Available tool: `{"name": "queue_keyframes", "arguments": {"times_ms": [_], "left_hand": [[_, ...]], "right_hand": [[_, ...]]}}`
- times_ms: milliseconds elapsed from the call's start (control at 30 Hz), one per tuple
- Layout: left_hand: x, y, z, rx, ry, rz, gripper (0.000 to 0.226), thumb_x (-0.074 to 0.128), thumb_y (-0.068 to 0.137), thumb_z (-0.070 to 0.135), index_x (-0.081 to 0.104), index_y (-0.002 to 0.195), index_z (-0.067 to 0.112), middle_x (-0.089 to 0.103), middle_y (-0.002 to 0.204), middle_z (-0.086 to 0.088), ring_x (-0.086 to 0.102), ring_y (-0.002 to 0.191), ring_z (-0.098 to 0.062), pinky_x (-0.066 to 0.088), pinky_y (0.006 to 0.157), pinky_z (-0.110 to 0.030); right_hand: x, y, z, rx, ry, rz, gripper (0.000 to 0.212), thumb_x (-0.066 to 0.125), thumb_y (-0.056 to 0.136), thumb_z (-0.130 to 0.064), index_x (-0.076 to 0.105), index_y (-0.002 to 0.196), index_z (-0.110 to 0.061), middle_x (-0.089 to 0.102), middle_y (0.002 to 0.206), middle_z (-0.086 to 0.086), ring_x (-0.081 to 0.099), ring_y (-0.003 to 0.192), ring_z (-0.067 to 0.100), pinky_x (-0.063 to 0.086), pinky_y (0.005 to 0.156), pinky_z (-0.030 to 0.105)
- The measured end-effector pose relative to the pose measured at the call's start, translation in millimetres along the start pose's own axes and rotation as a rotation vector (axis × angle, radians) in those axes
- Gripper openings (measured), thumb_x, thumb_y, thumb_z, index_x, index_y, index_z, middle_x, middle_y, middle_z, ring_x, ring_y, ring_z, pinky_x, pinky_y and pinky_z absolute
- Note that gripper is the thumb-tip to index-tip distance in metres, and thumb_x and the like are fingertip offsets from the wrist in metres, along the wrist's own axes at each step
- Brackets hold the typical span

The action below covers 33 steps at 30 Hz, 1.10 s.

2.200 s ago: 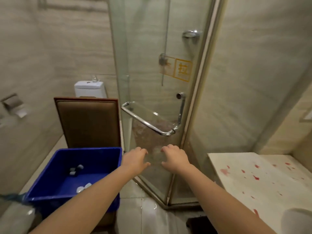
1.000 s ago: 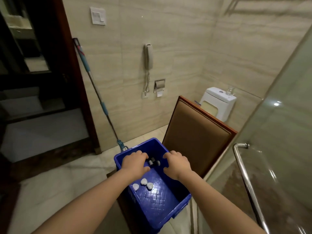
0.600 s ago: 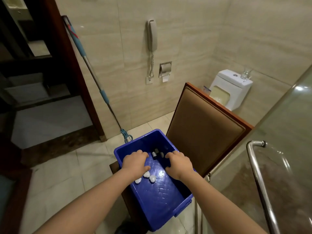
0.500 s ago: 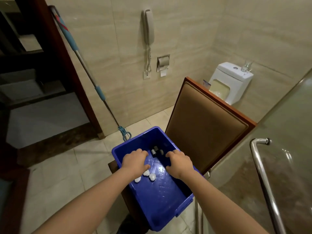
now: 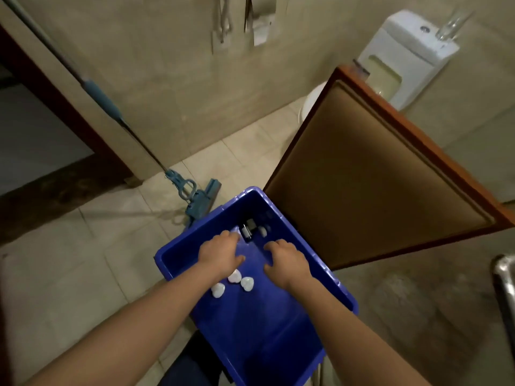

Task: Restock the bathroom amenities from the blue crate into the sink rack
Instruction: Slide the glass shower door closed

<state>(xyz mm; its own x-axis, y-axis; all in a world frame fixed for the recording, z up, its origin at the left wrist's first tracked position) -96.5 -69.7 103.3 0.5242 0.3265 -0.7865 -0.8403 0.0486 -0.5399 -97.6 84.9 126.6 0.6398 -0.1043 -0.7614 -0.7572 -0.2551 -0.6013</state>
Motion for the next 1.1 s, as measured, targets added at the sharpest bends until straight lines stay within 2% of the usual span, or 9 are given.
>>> {"name": "queue_keyframes", "arguments": {"times_ms": [367, 467, 533, 667, 833, 900, 967, 1033, 1100], "left_hand": [[70, 111, -46, -0.066, -0.192, -0.151, 0.061, 0.062, 0.091, 0.041, 0.039, 0.144, 0.022, 0.048, 0.138, -0.008, 0.053, 0.121, -0.028, 0.048, 0.094, -0.042], [95, 134, -58, -0.125, -0.348, -0.181, 0.059, 0.065, 0.091, 0.037, 0.041, 0.142, 0.02, 0.051, 0.135, -0.008, 0.057, 0.117, -0.028, 0.049, 0.095, -0.043], [111, 147, -62, -0.177, -0.518, -0.201, 0.058, 0.066, 0.091, 0.027, 0.042, 0.142, 0.015, 0.054, 0.132, -0.011, 0.058, 0.114, -0.029, 0.048, 0.097, -0.041], [131, 166, -65, -0.307, -0.869, -0.185, 0.055, 0.064, 0.091, 0.006, 0.042, 0.141, 0.005, 0.056, 0.129, -0.019, 0.06, 0.105, -0.028, 0.046, 0.097, -0.035], [146, 177, -65, -0.401, -1.058, -0.162, 0.055, 0.059, 0.094, 0.003, 0.039, 0.144, 0.007, 0.056, 0.134, -0.016, 0.056, 0.121, -0.031, 0.045, 0.097, -0.033], [151, 179, -64, -0.423, -1.097, -0.163, 0.054, 0.057, 0.094, 0.001, 0.038, 0.144, 0.005, 0.056, 0.134, -0.019, 0.054, 0.123, -0.036, 0.045, 0.099, -0.038], [153, 181, -63, -0.438, -1.13, -0.159, 0.053, 0.056, 0.094, 0.0, 0.039, 0.144, 0.003, 0.057, 0.132, -0.022, 0.054, 0.123, -0.038, 0.044, 0.103, -0.044], [154, 184, -64, -0.45, -1.148, -0.153, 0.052, 0.055, 0.096, 0.002, 0.038, 0.145, 0.005, 0.058, 0.132, -0.02, 0.054, 0.124, -0.033, 0.043, 0.106, -0.045], [155, 185, -65, -0.47, -1.164, -0.14, 0.05, 0.053, 0.097, 0.004, 0.038, 0.145, 0.006, 0.057, 0.134, -0.018, 0.054, 0.125, -0.029, 0.043, 0.107, -0.044]], "right_hand": [[51, 121, 21, 0.088, 0.09, -0.101, 0.05, 0.053, 0.095, -0.024, 0.041, 0.144, -0.016, 0.04, 0.146, 0.009, 0.039, 0.131, 0.032, 0.041, 0.1, 0.043], [62, 148, 23, 0.078, 0.143, -0.111, 0.049, 0.05, 0.095, -0.015, 0.041, 0.144, -0.015, 0.041, 0.146, 0.012, 0.042, 0.129, 0.034, 0.044, 0.099, 0.045], [67, 163, 25, 0.08, 0.203, -0.102, 0.05, 0.047, 0.094, -0.008, 0.042, 0.143, -0.014, 0.044, 0.144, 0.014, 0.046, 0.127, 0.035, 0.046, 0.097, 0.045], [75, 189, 27, 0.107, 0.328, -0.096, 0.057, 0.044, 0.093, -0.005, 0.035, 0.148, -0.015, 0.045, 0.148, 0.011, 0.045, 0.132, 0.033, 0.043, 0.102, 0.044], [87, 213, 22, 0.135, 0.478, -0.114, 0.057, 0.044, 0.093, -0.001, 0.037, 0.148, -0.012, 0.046, 0.147, 0.011, 0.042, 0.135, 0.031, 0.037, 0.109, 0.037], [91, 220, 21, 0.152, 0.513, -0.115, 0.051, 0.046, 0.093, -0.002, 0.043, 0.143, -0.011, 0.051, 0.142, 0.013, 0.046, 0.131, 0.032, 0.038, 0.103, 0.034], [96, 225, 21, 0.167, 0.547, -0.12, 0.038, 0.048, 0.092, -0.004, 0.052, 0.13, -0.01, 0.059, 0.129, 0.014, 0.052, 0.12, 0.032, 0.039, 0.089, 0.03], [101, 228, 20, 0.173, 0.572, -0.141, 0.026, 0.049, 0.092, -0.006, 0.055, 0.116, -0.012, 0.061, 0.112, 0.011, 0.055, 0.11, 0.03, 0.035, 0.08, 0.026], [104, 232, 19, 0.176, 0.585, -0.146, 0.023, 0.049, 0.092, -0.007, 0.056, 0.114, -0.012, 0.06, 0.106, 0.01, 0.056, 0.106, 0.03, 0.034, 0.079, 0.025]]}}
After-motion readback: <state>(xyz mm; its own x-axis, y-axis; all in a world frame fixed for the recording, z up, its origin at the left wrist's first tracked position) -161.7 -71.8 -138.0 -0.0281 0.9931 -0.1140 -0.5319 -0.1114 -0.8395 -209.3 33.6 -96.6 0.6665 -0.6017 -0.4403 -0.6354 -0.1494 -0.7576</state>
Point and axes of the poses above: each hand's wrist, its own y-axis towards the middle knuckle, its own x-axis out of the palm, z = x × y, the point moved 6 cm from there along y, towards the middle knuckle
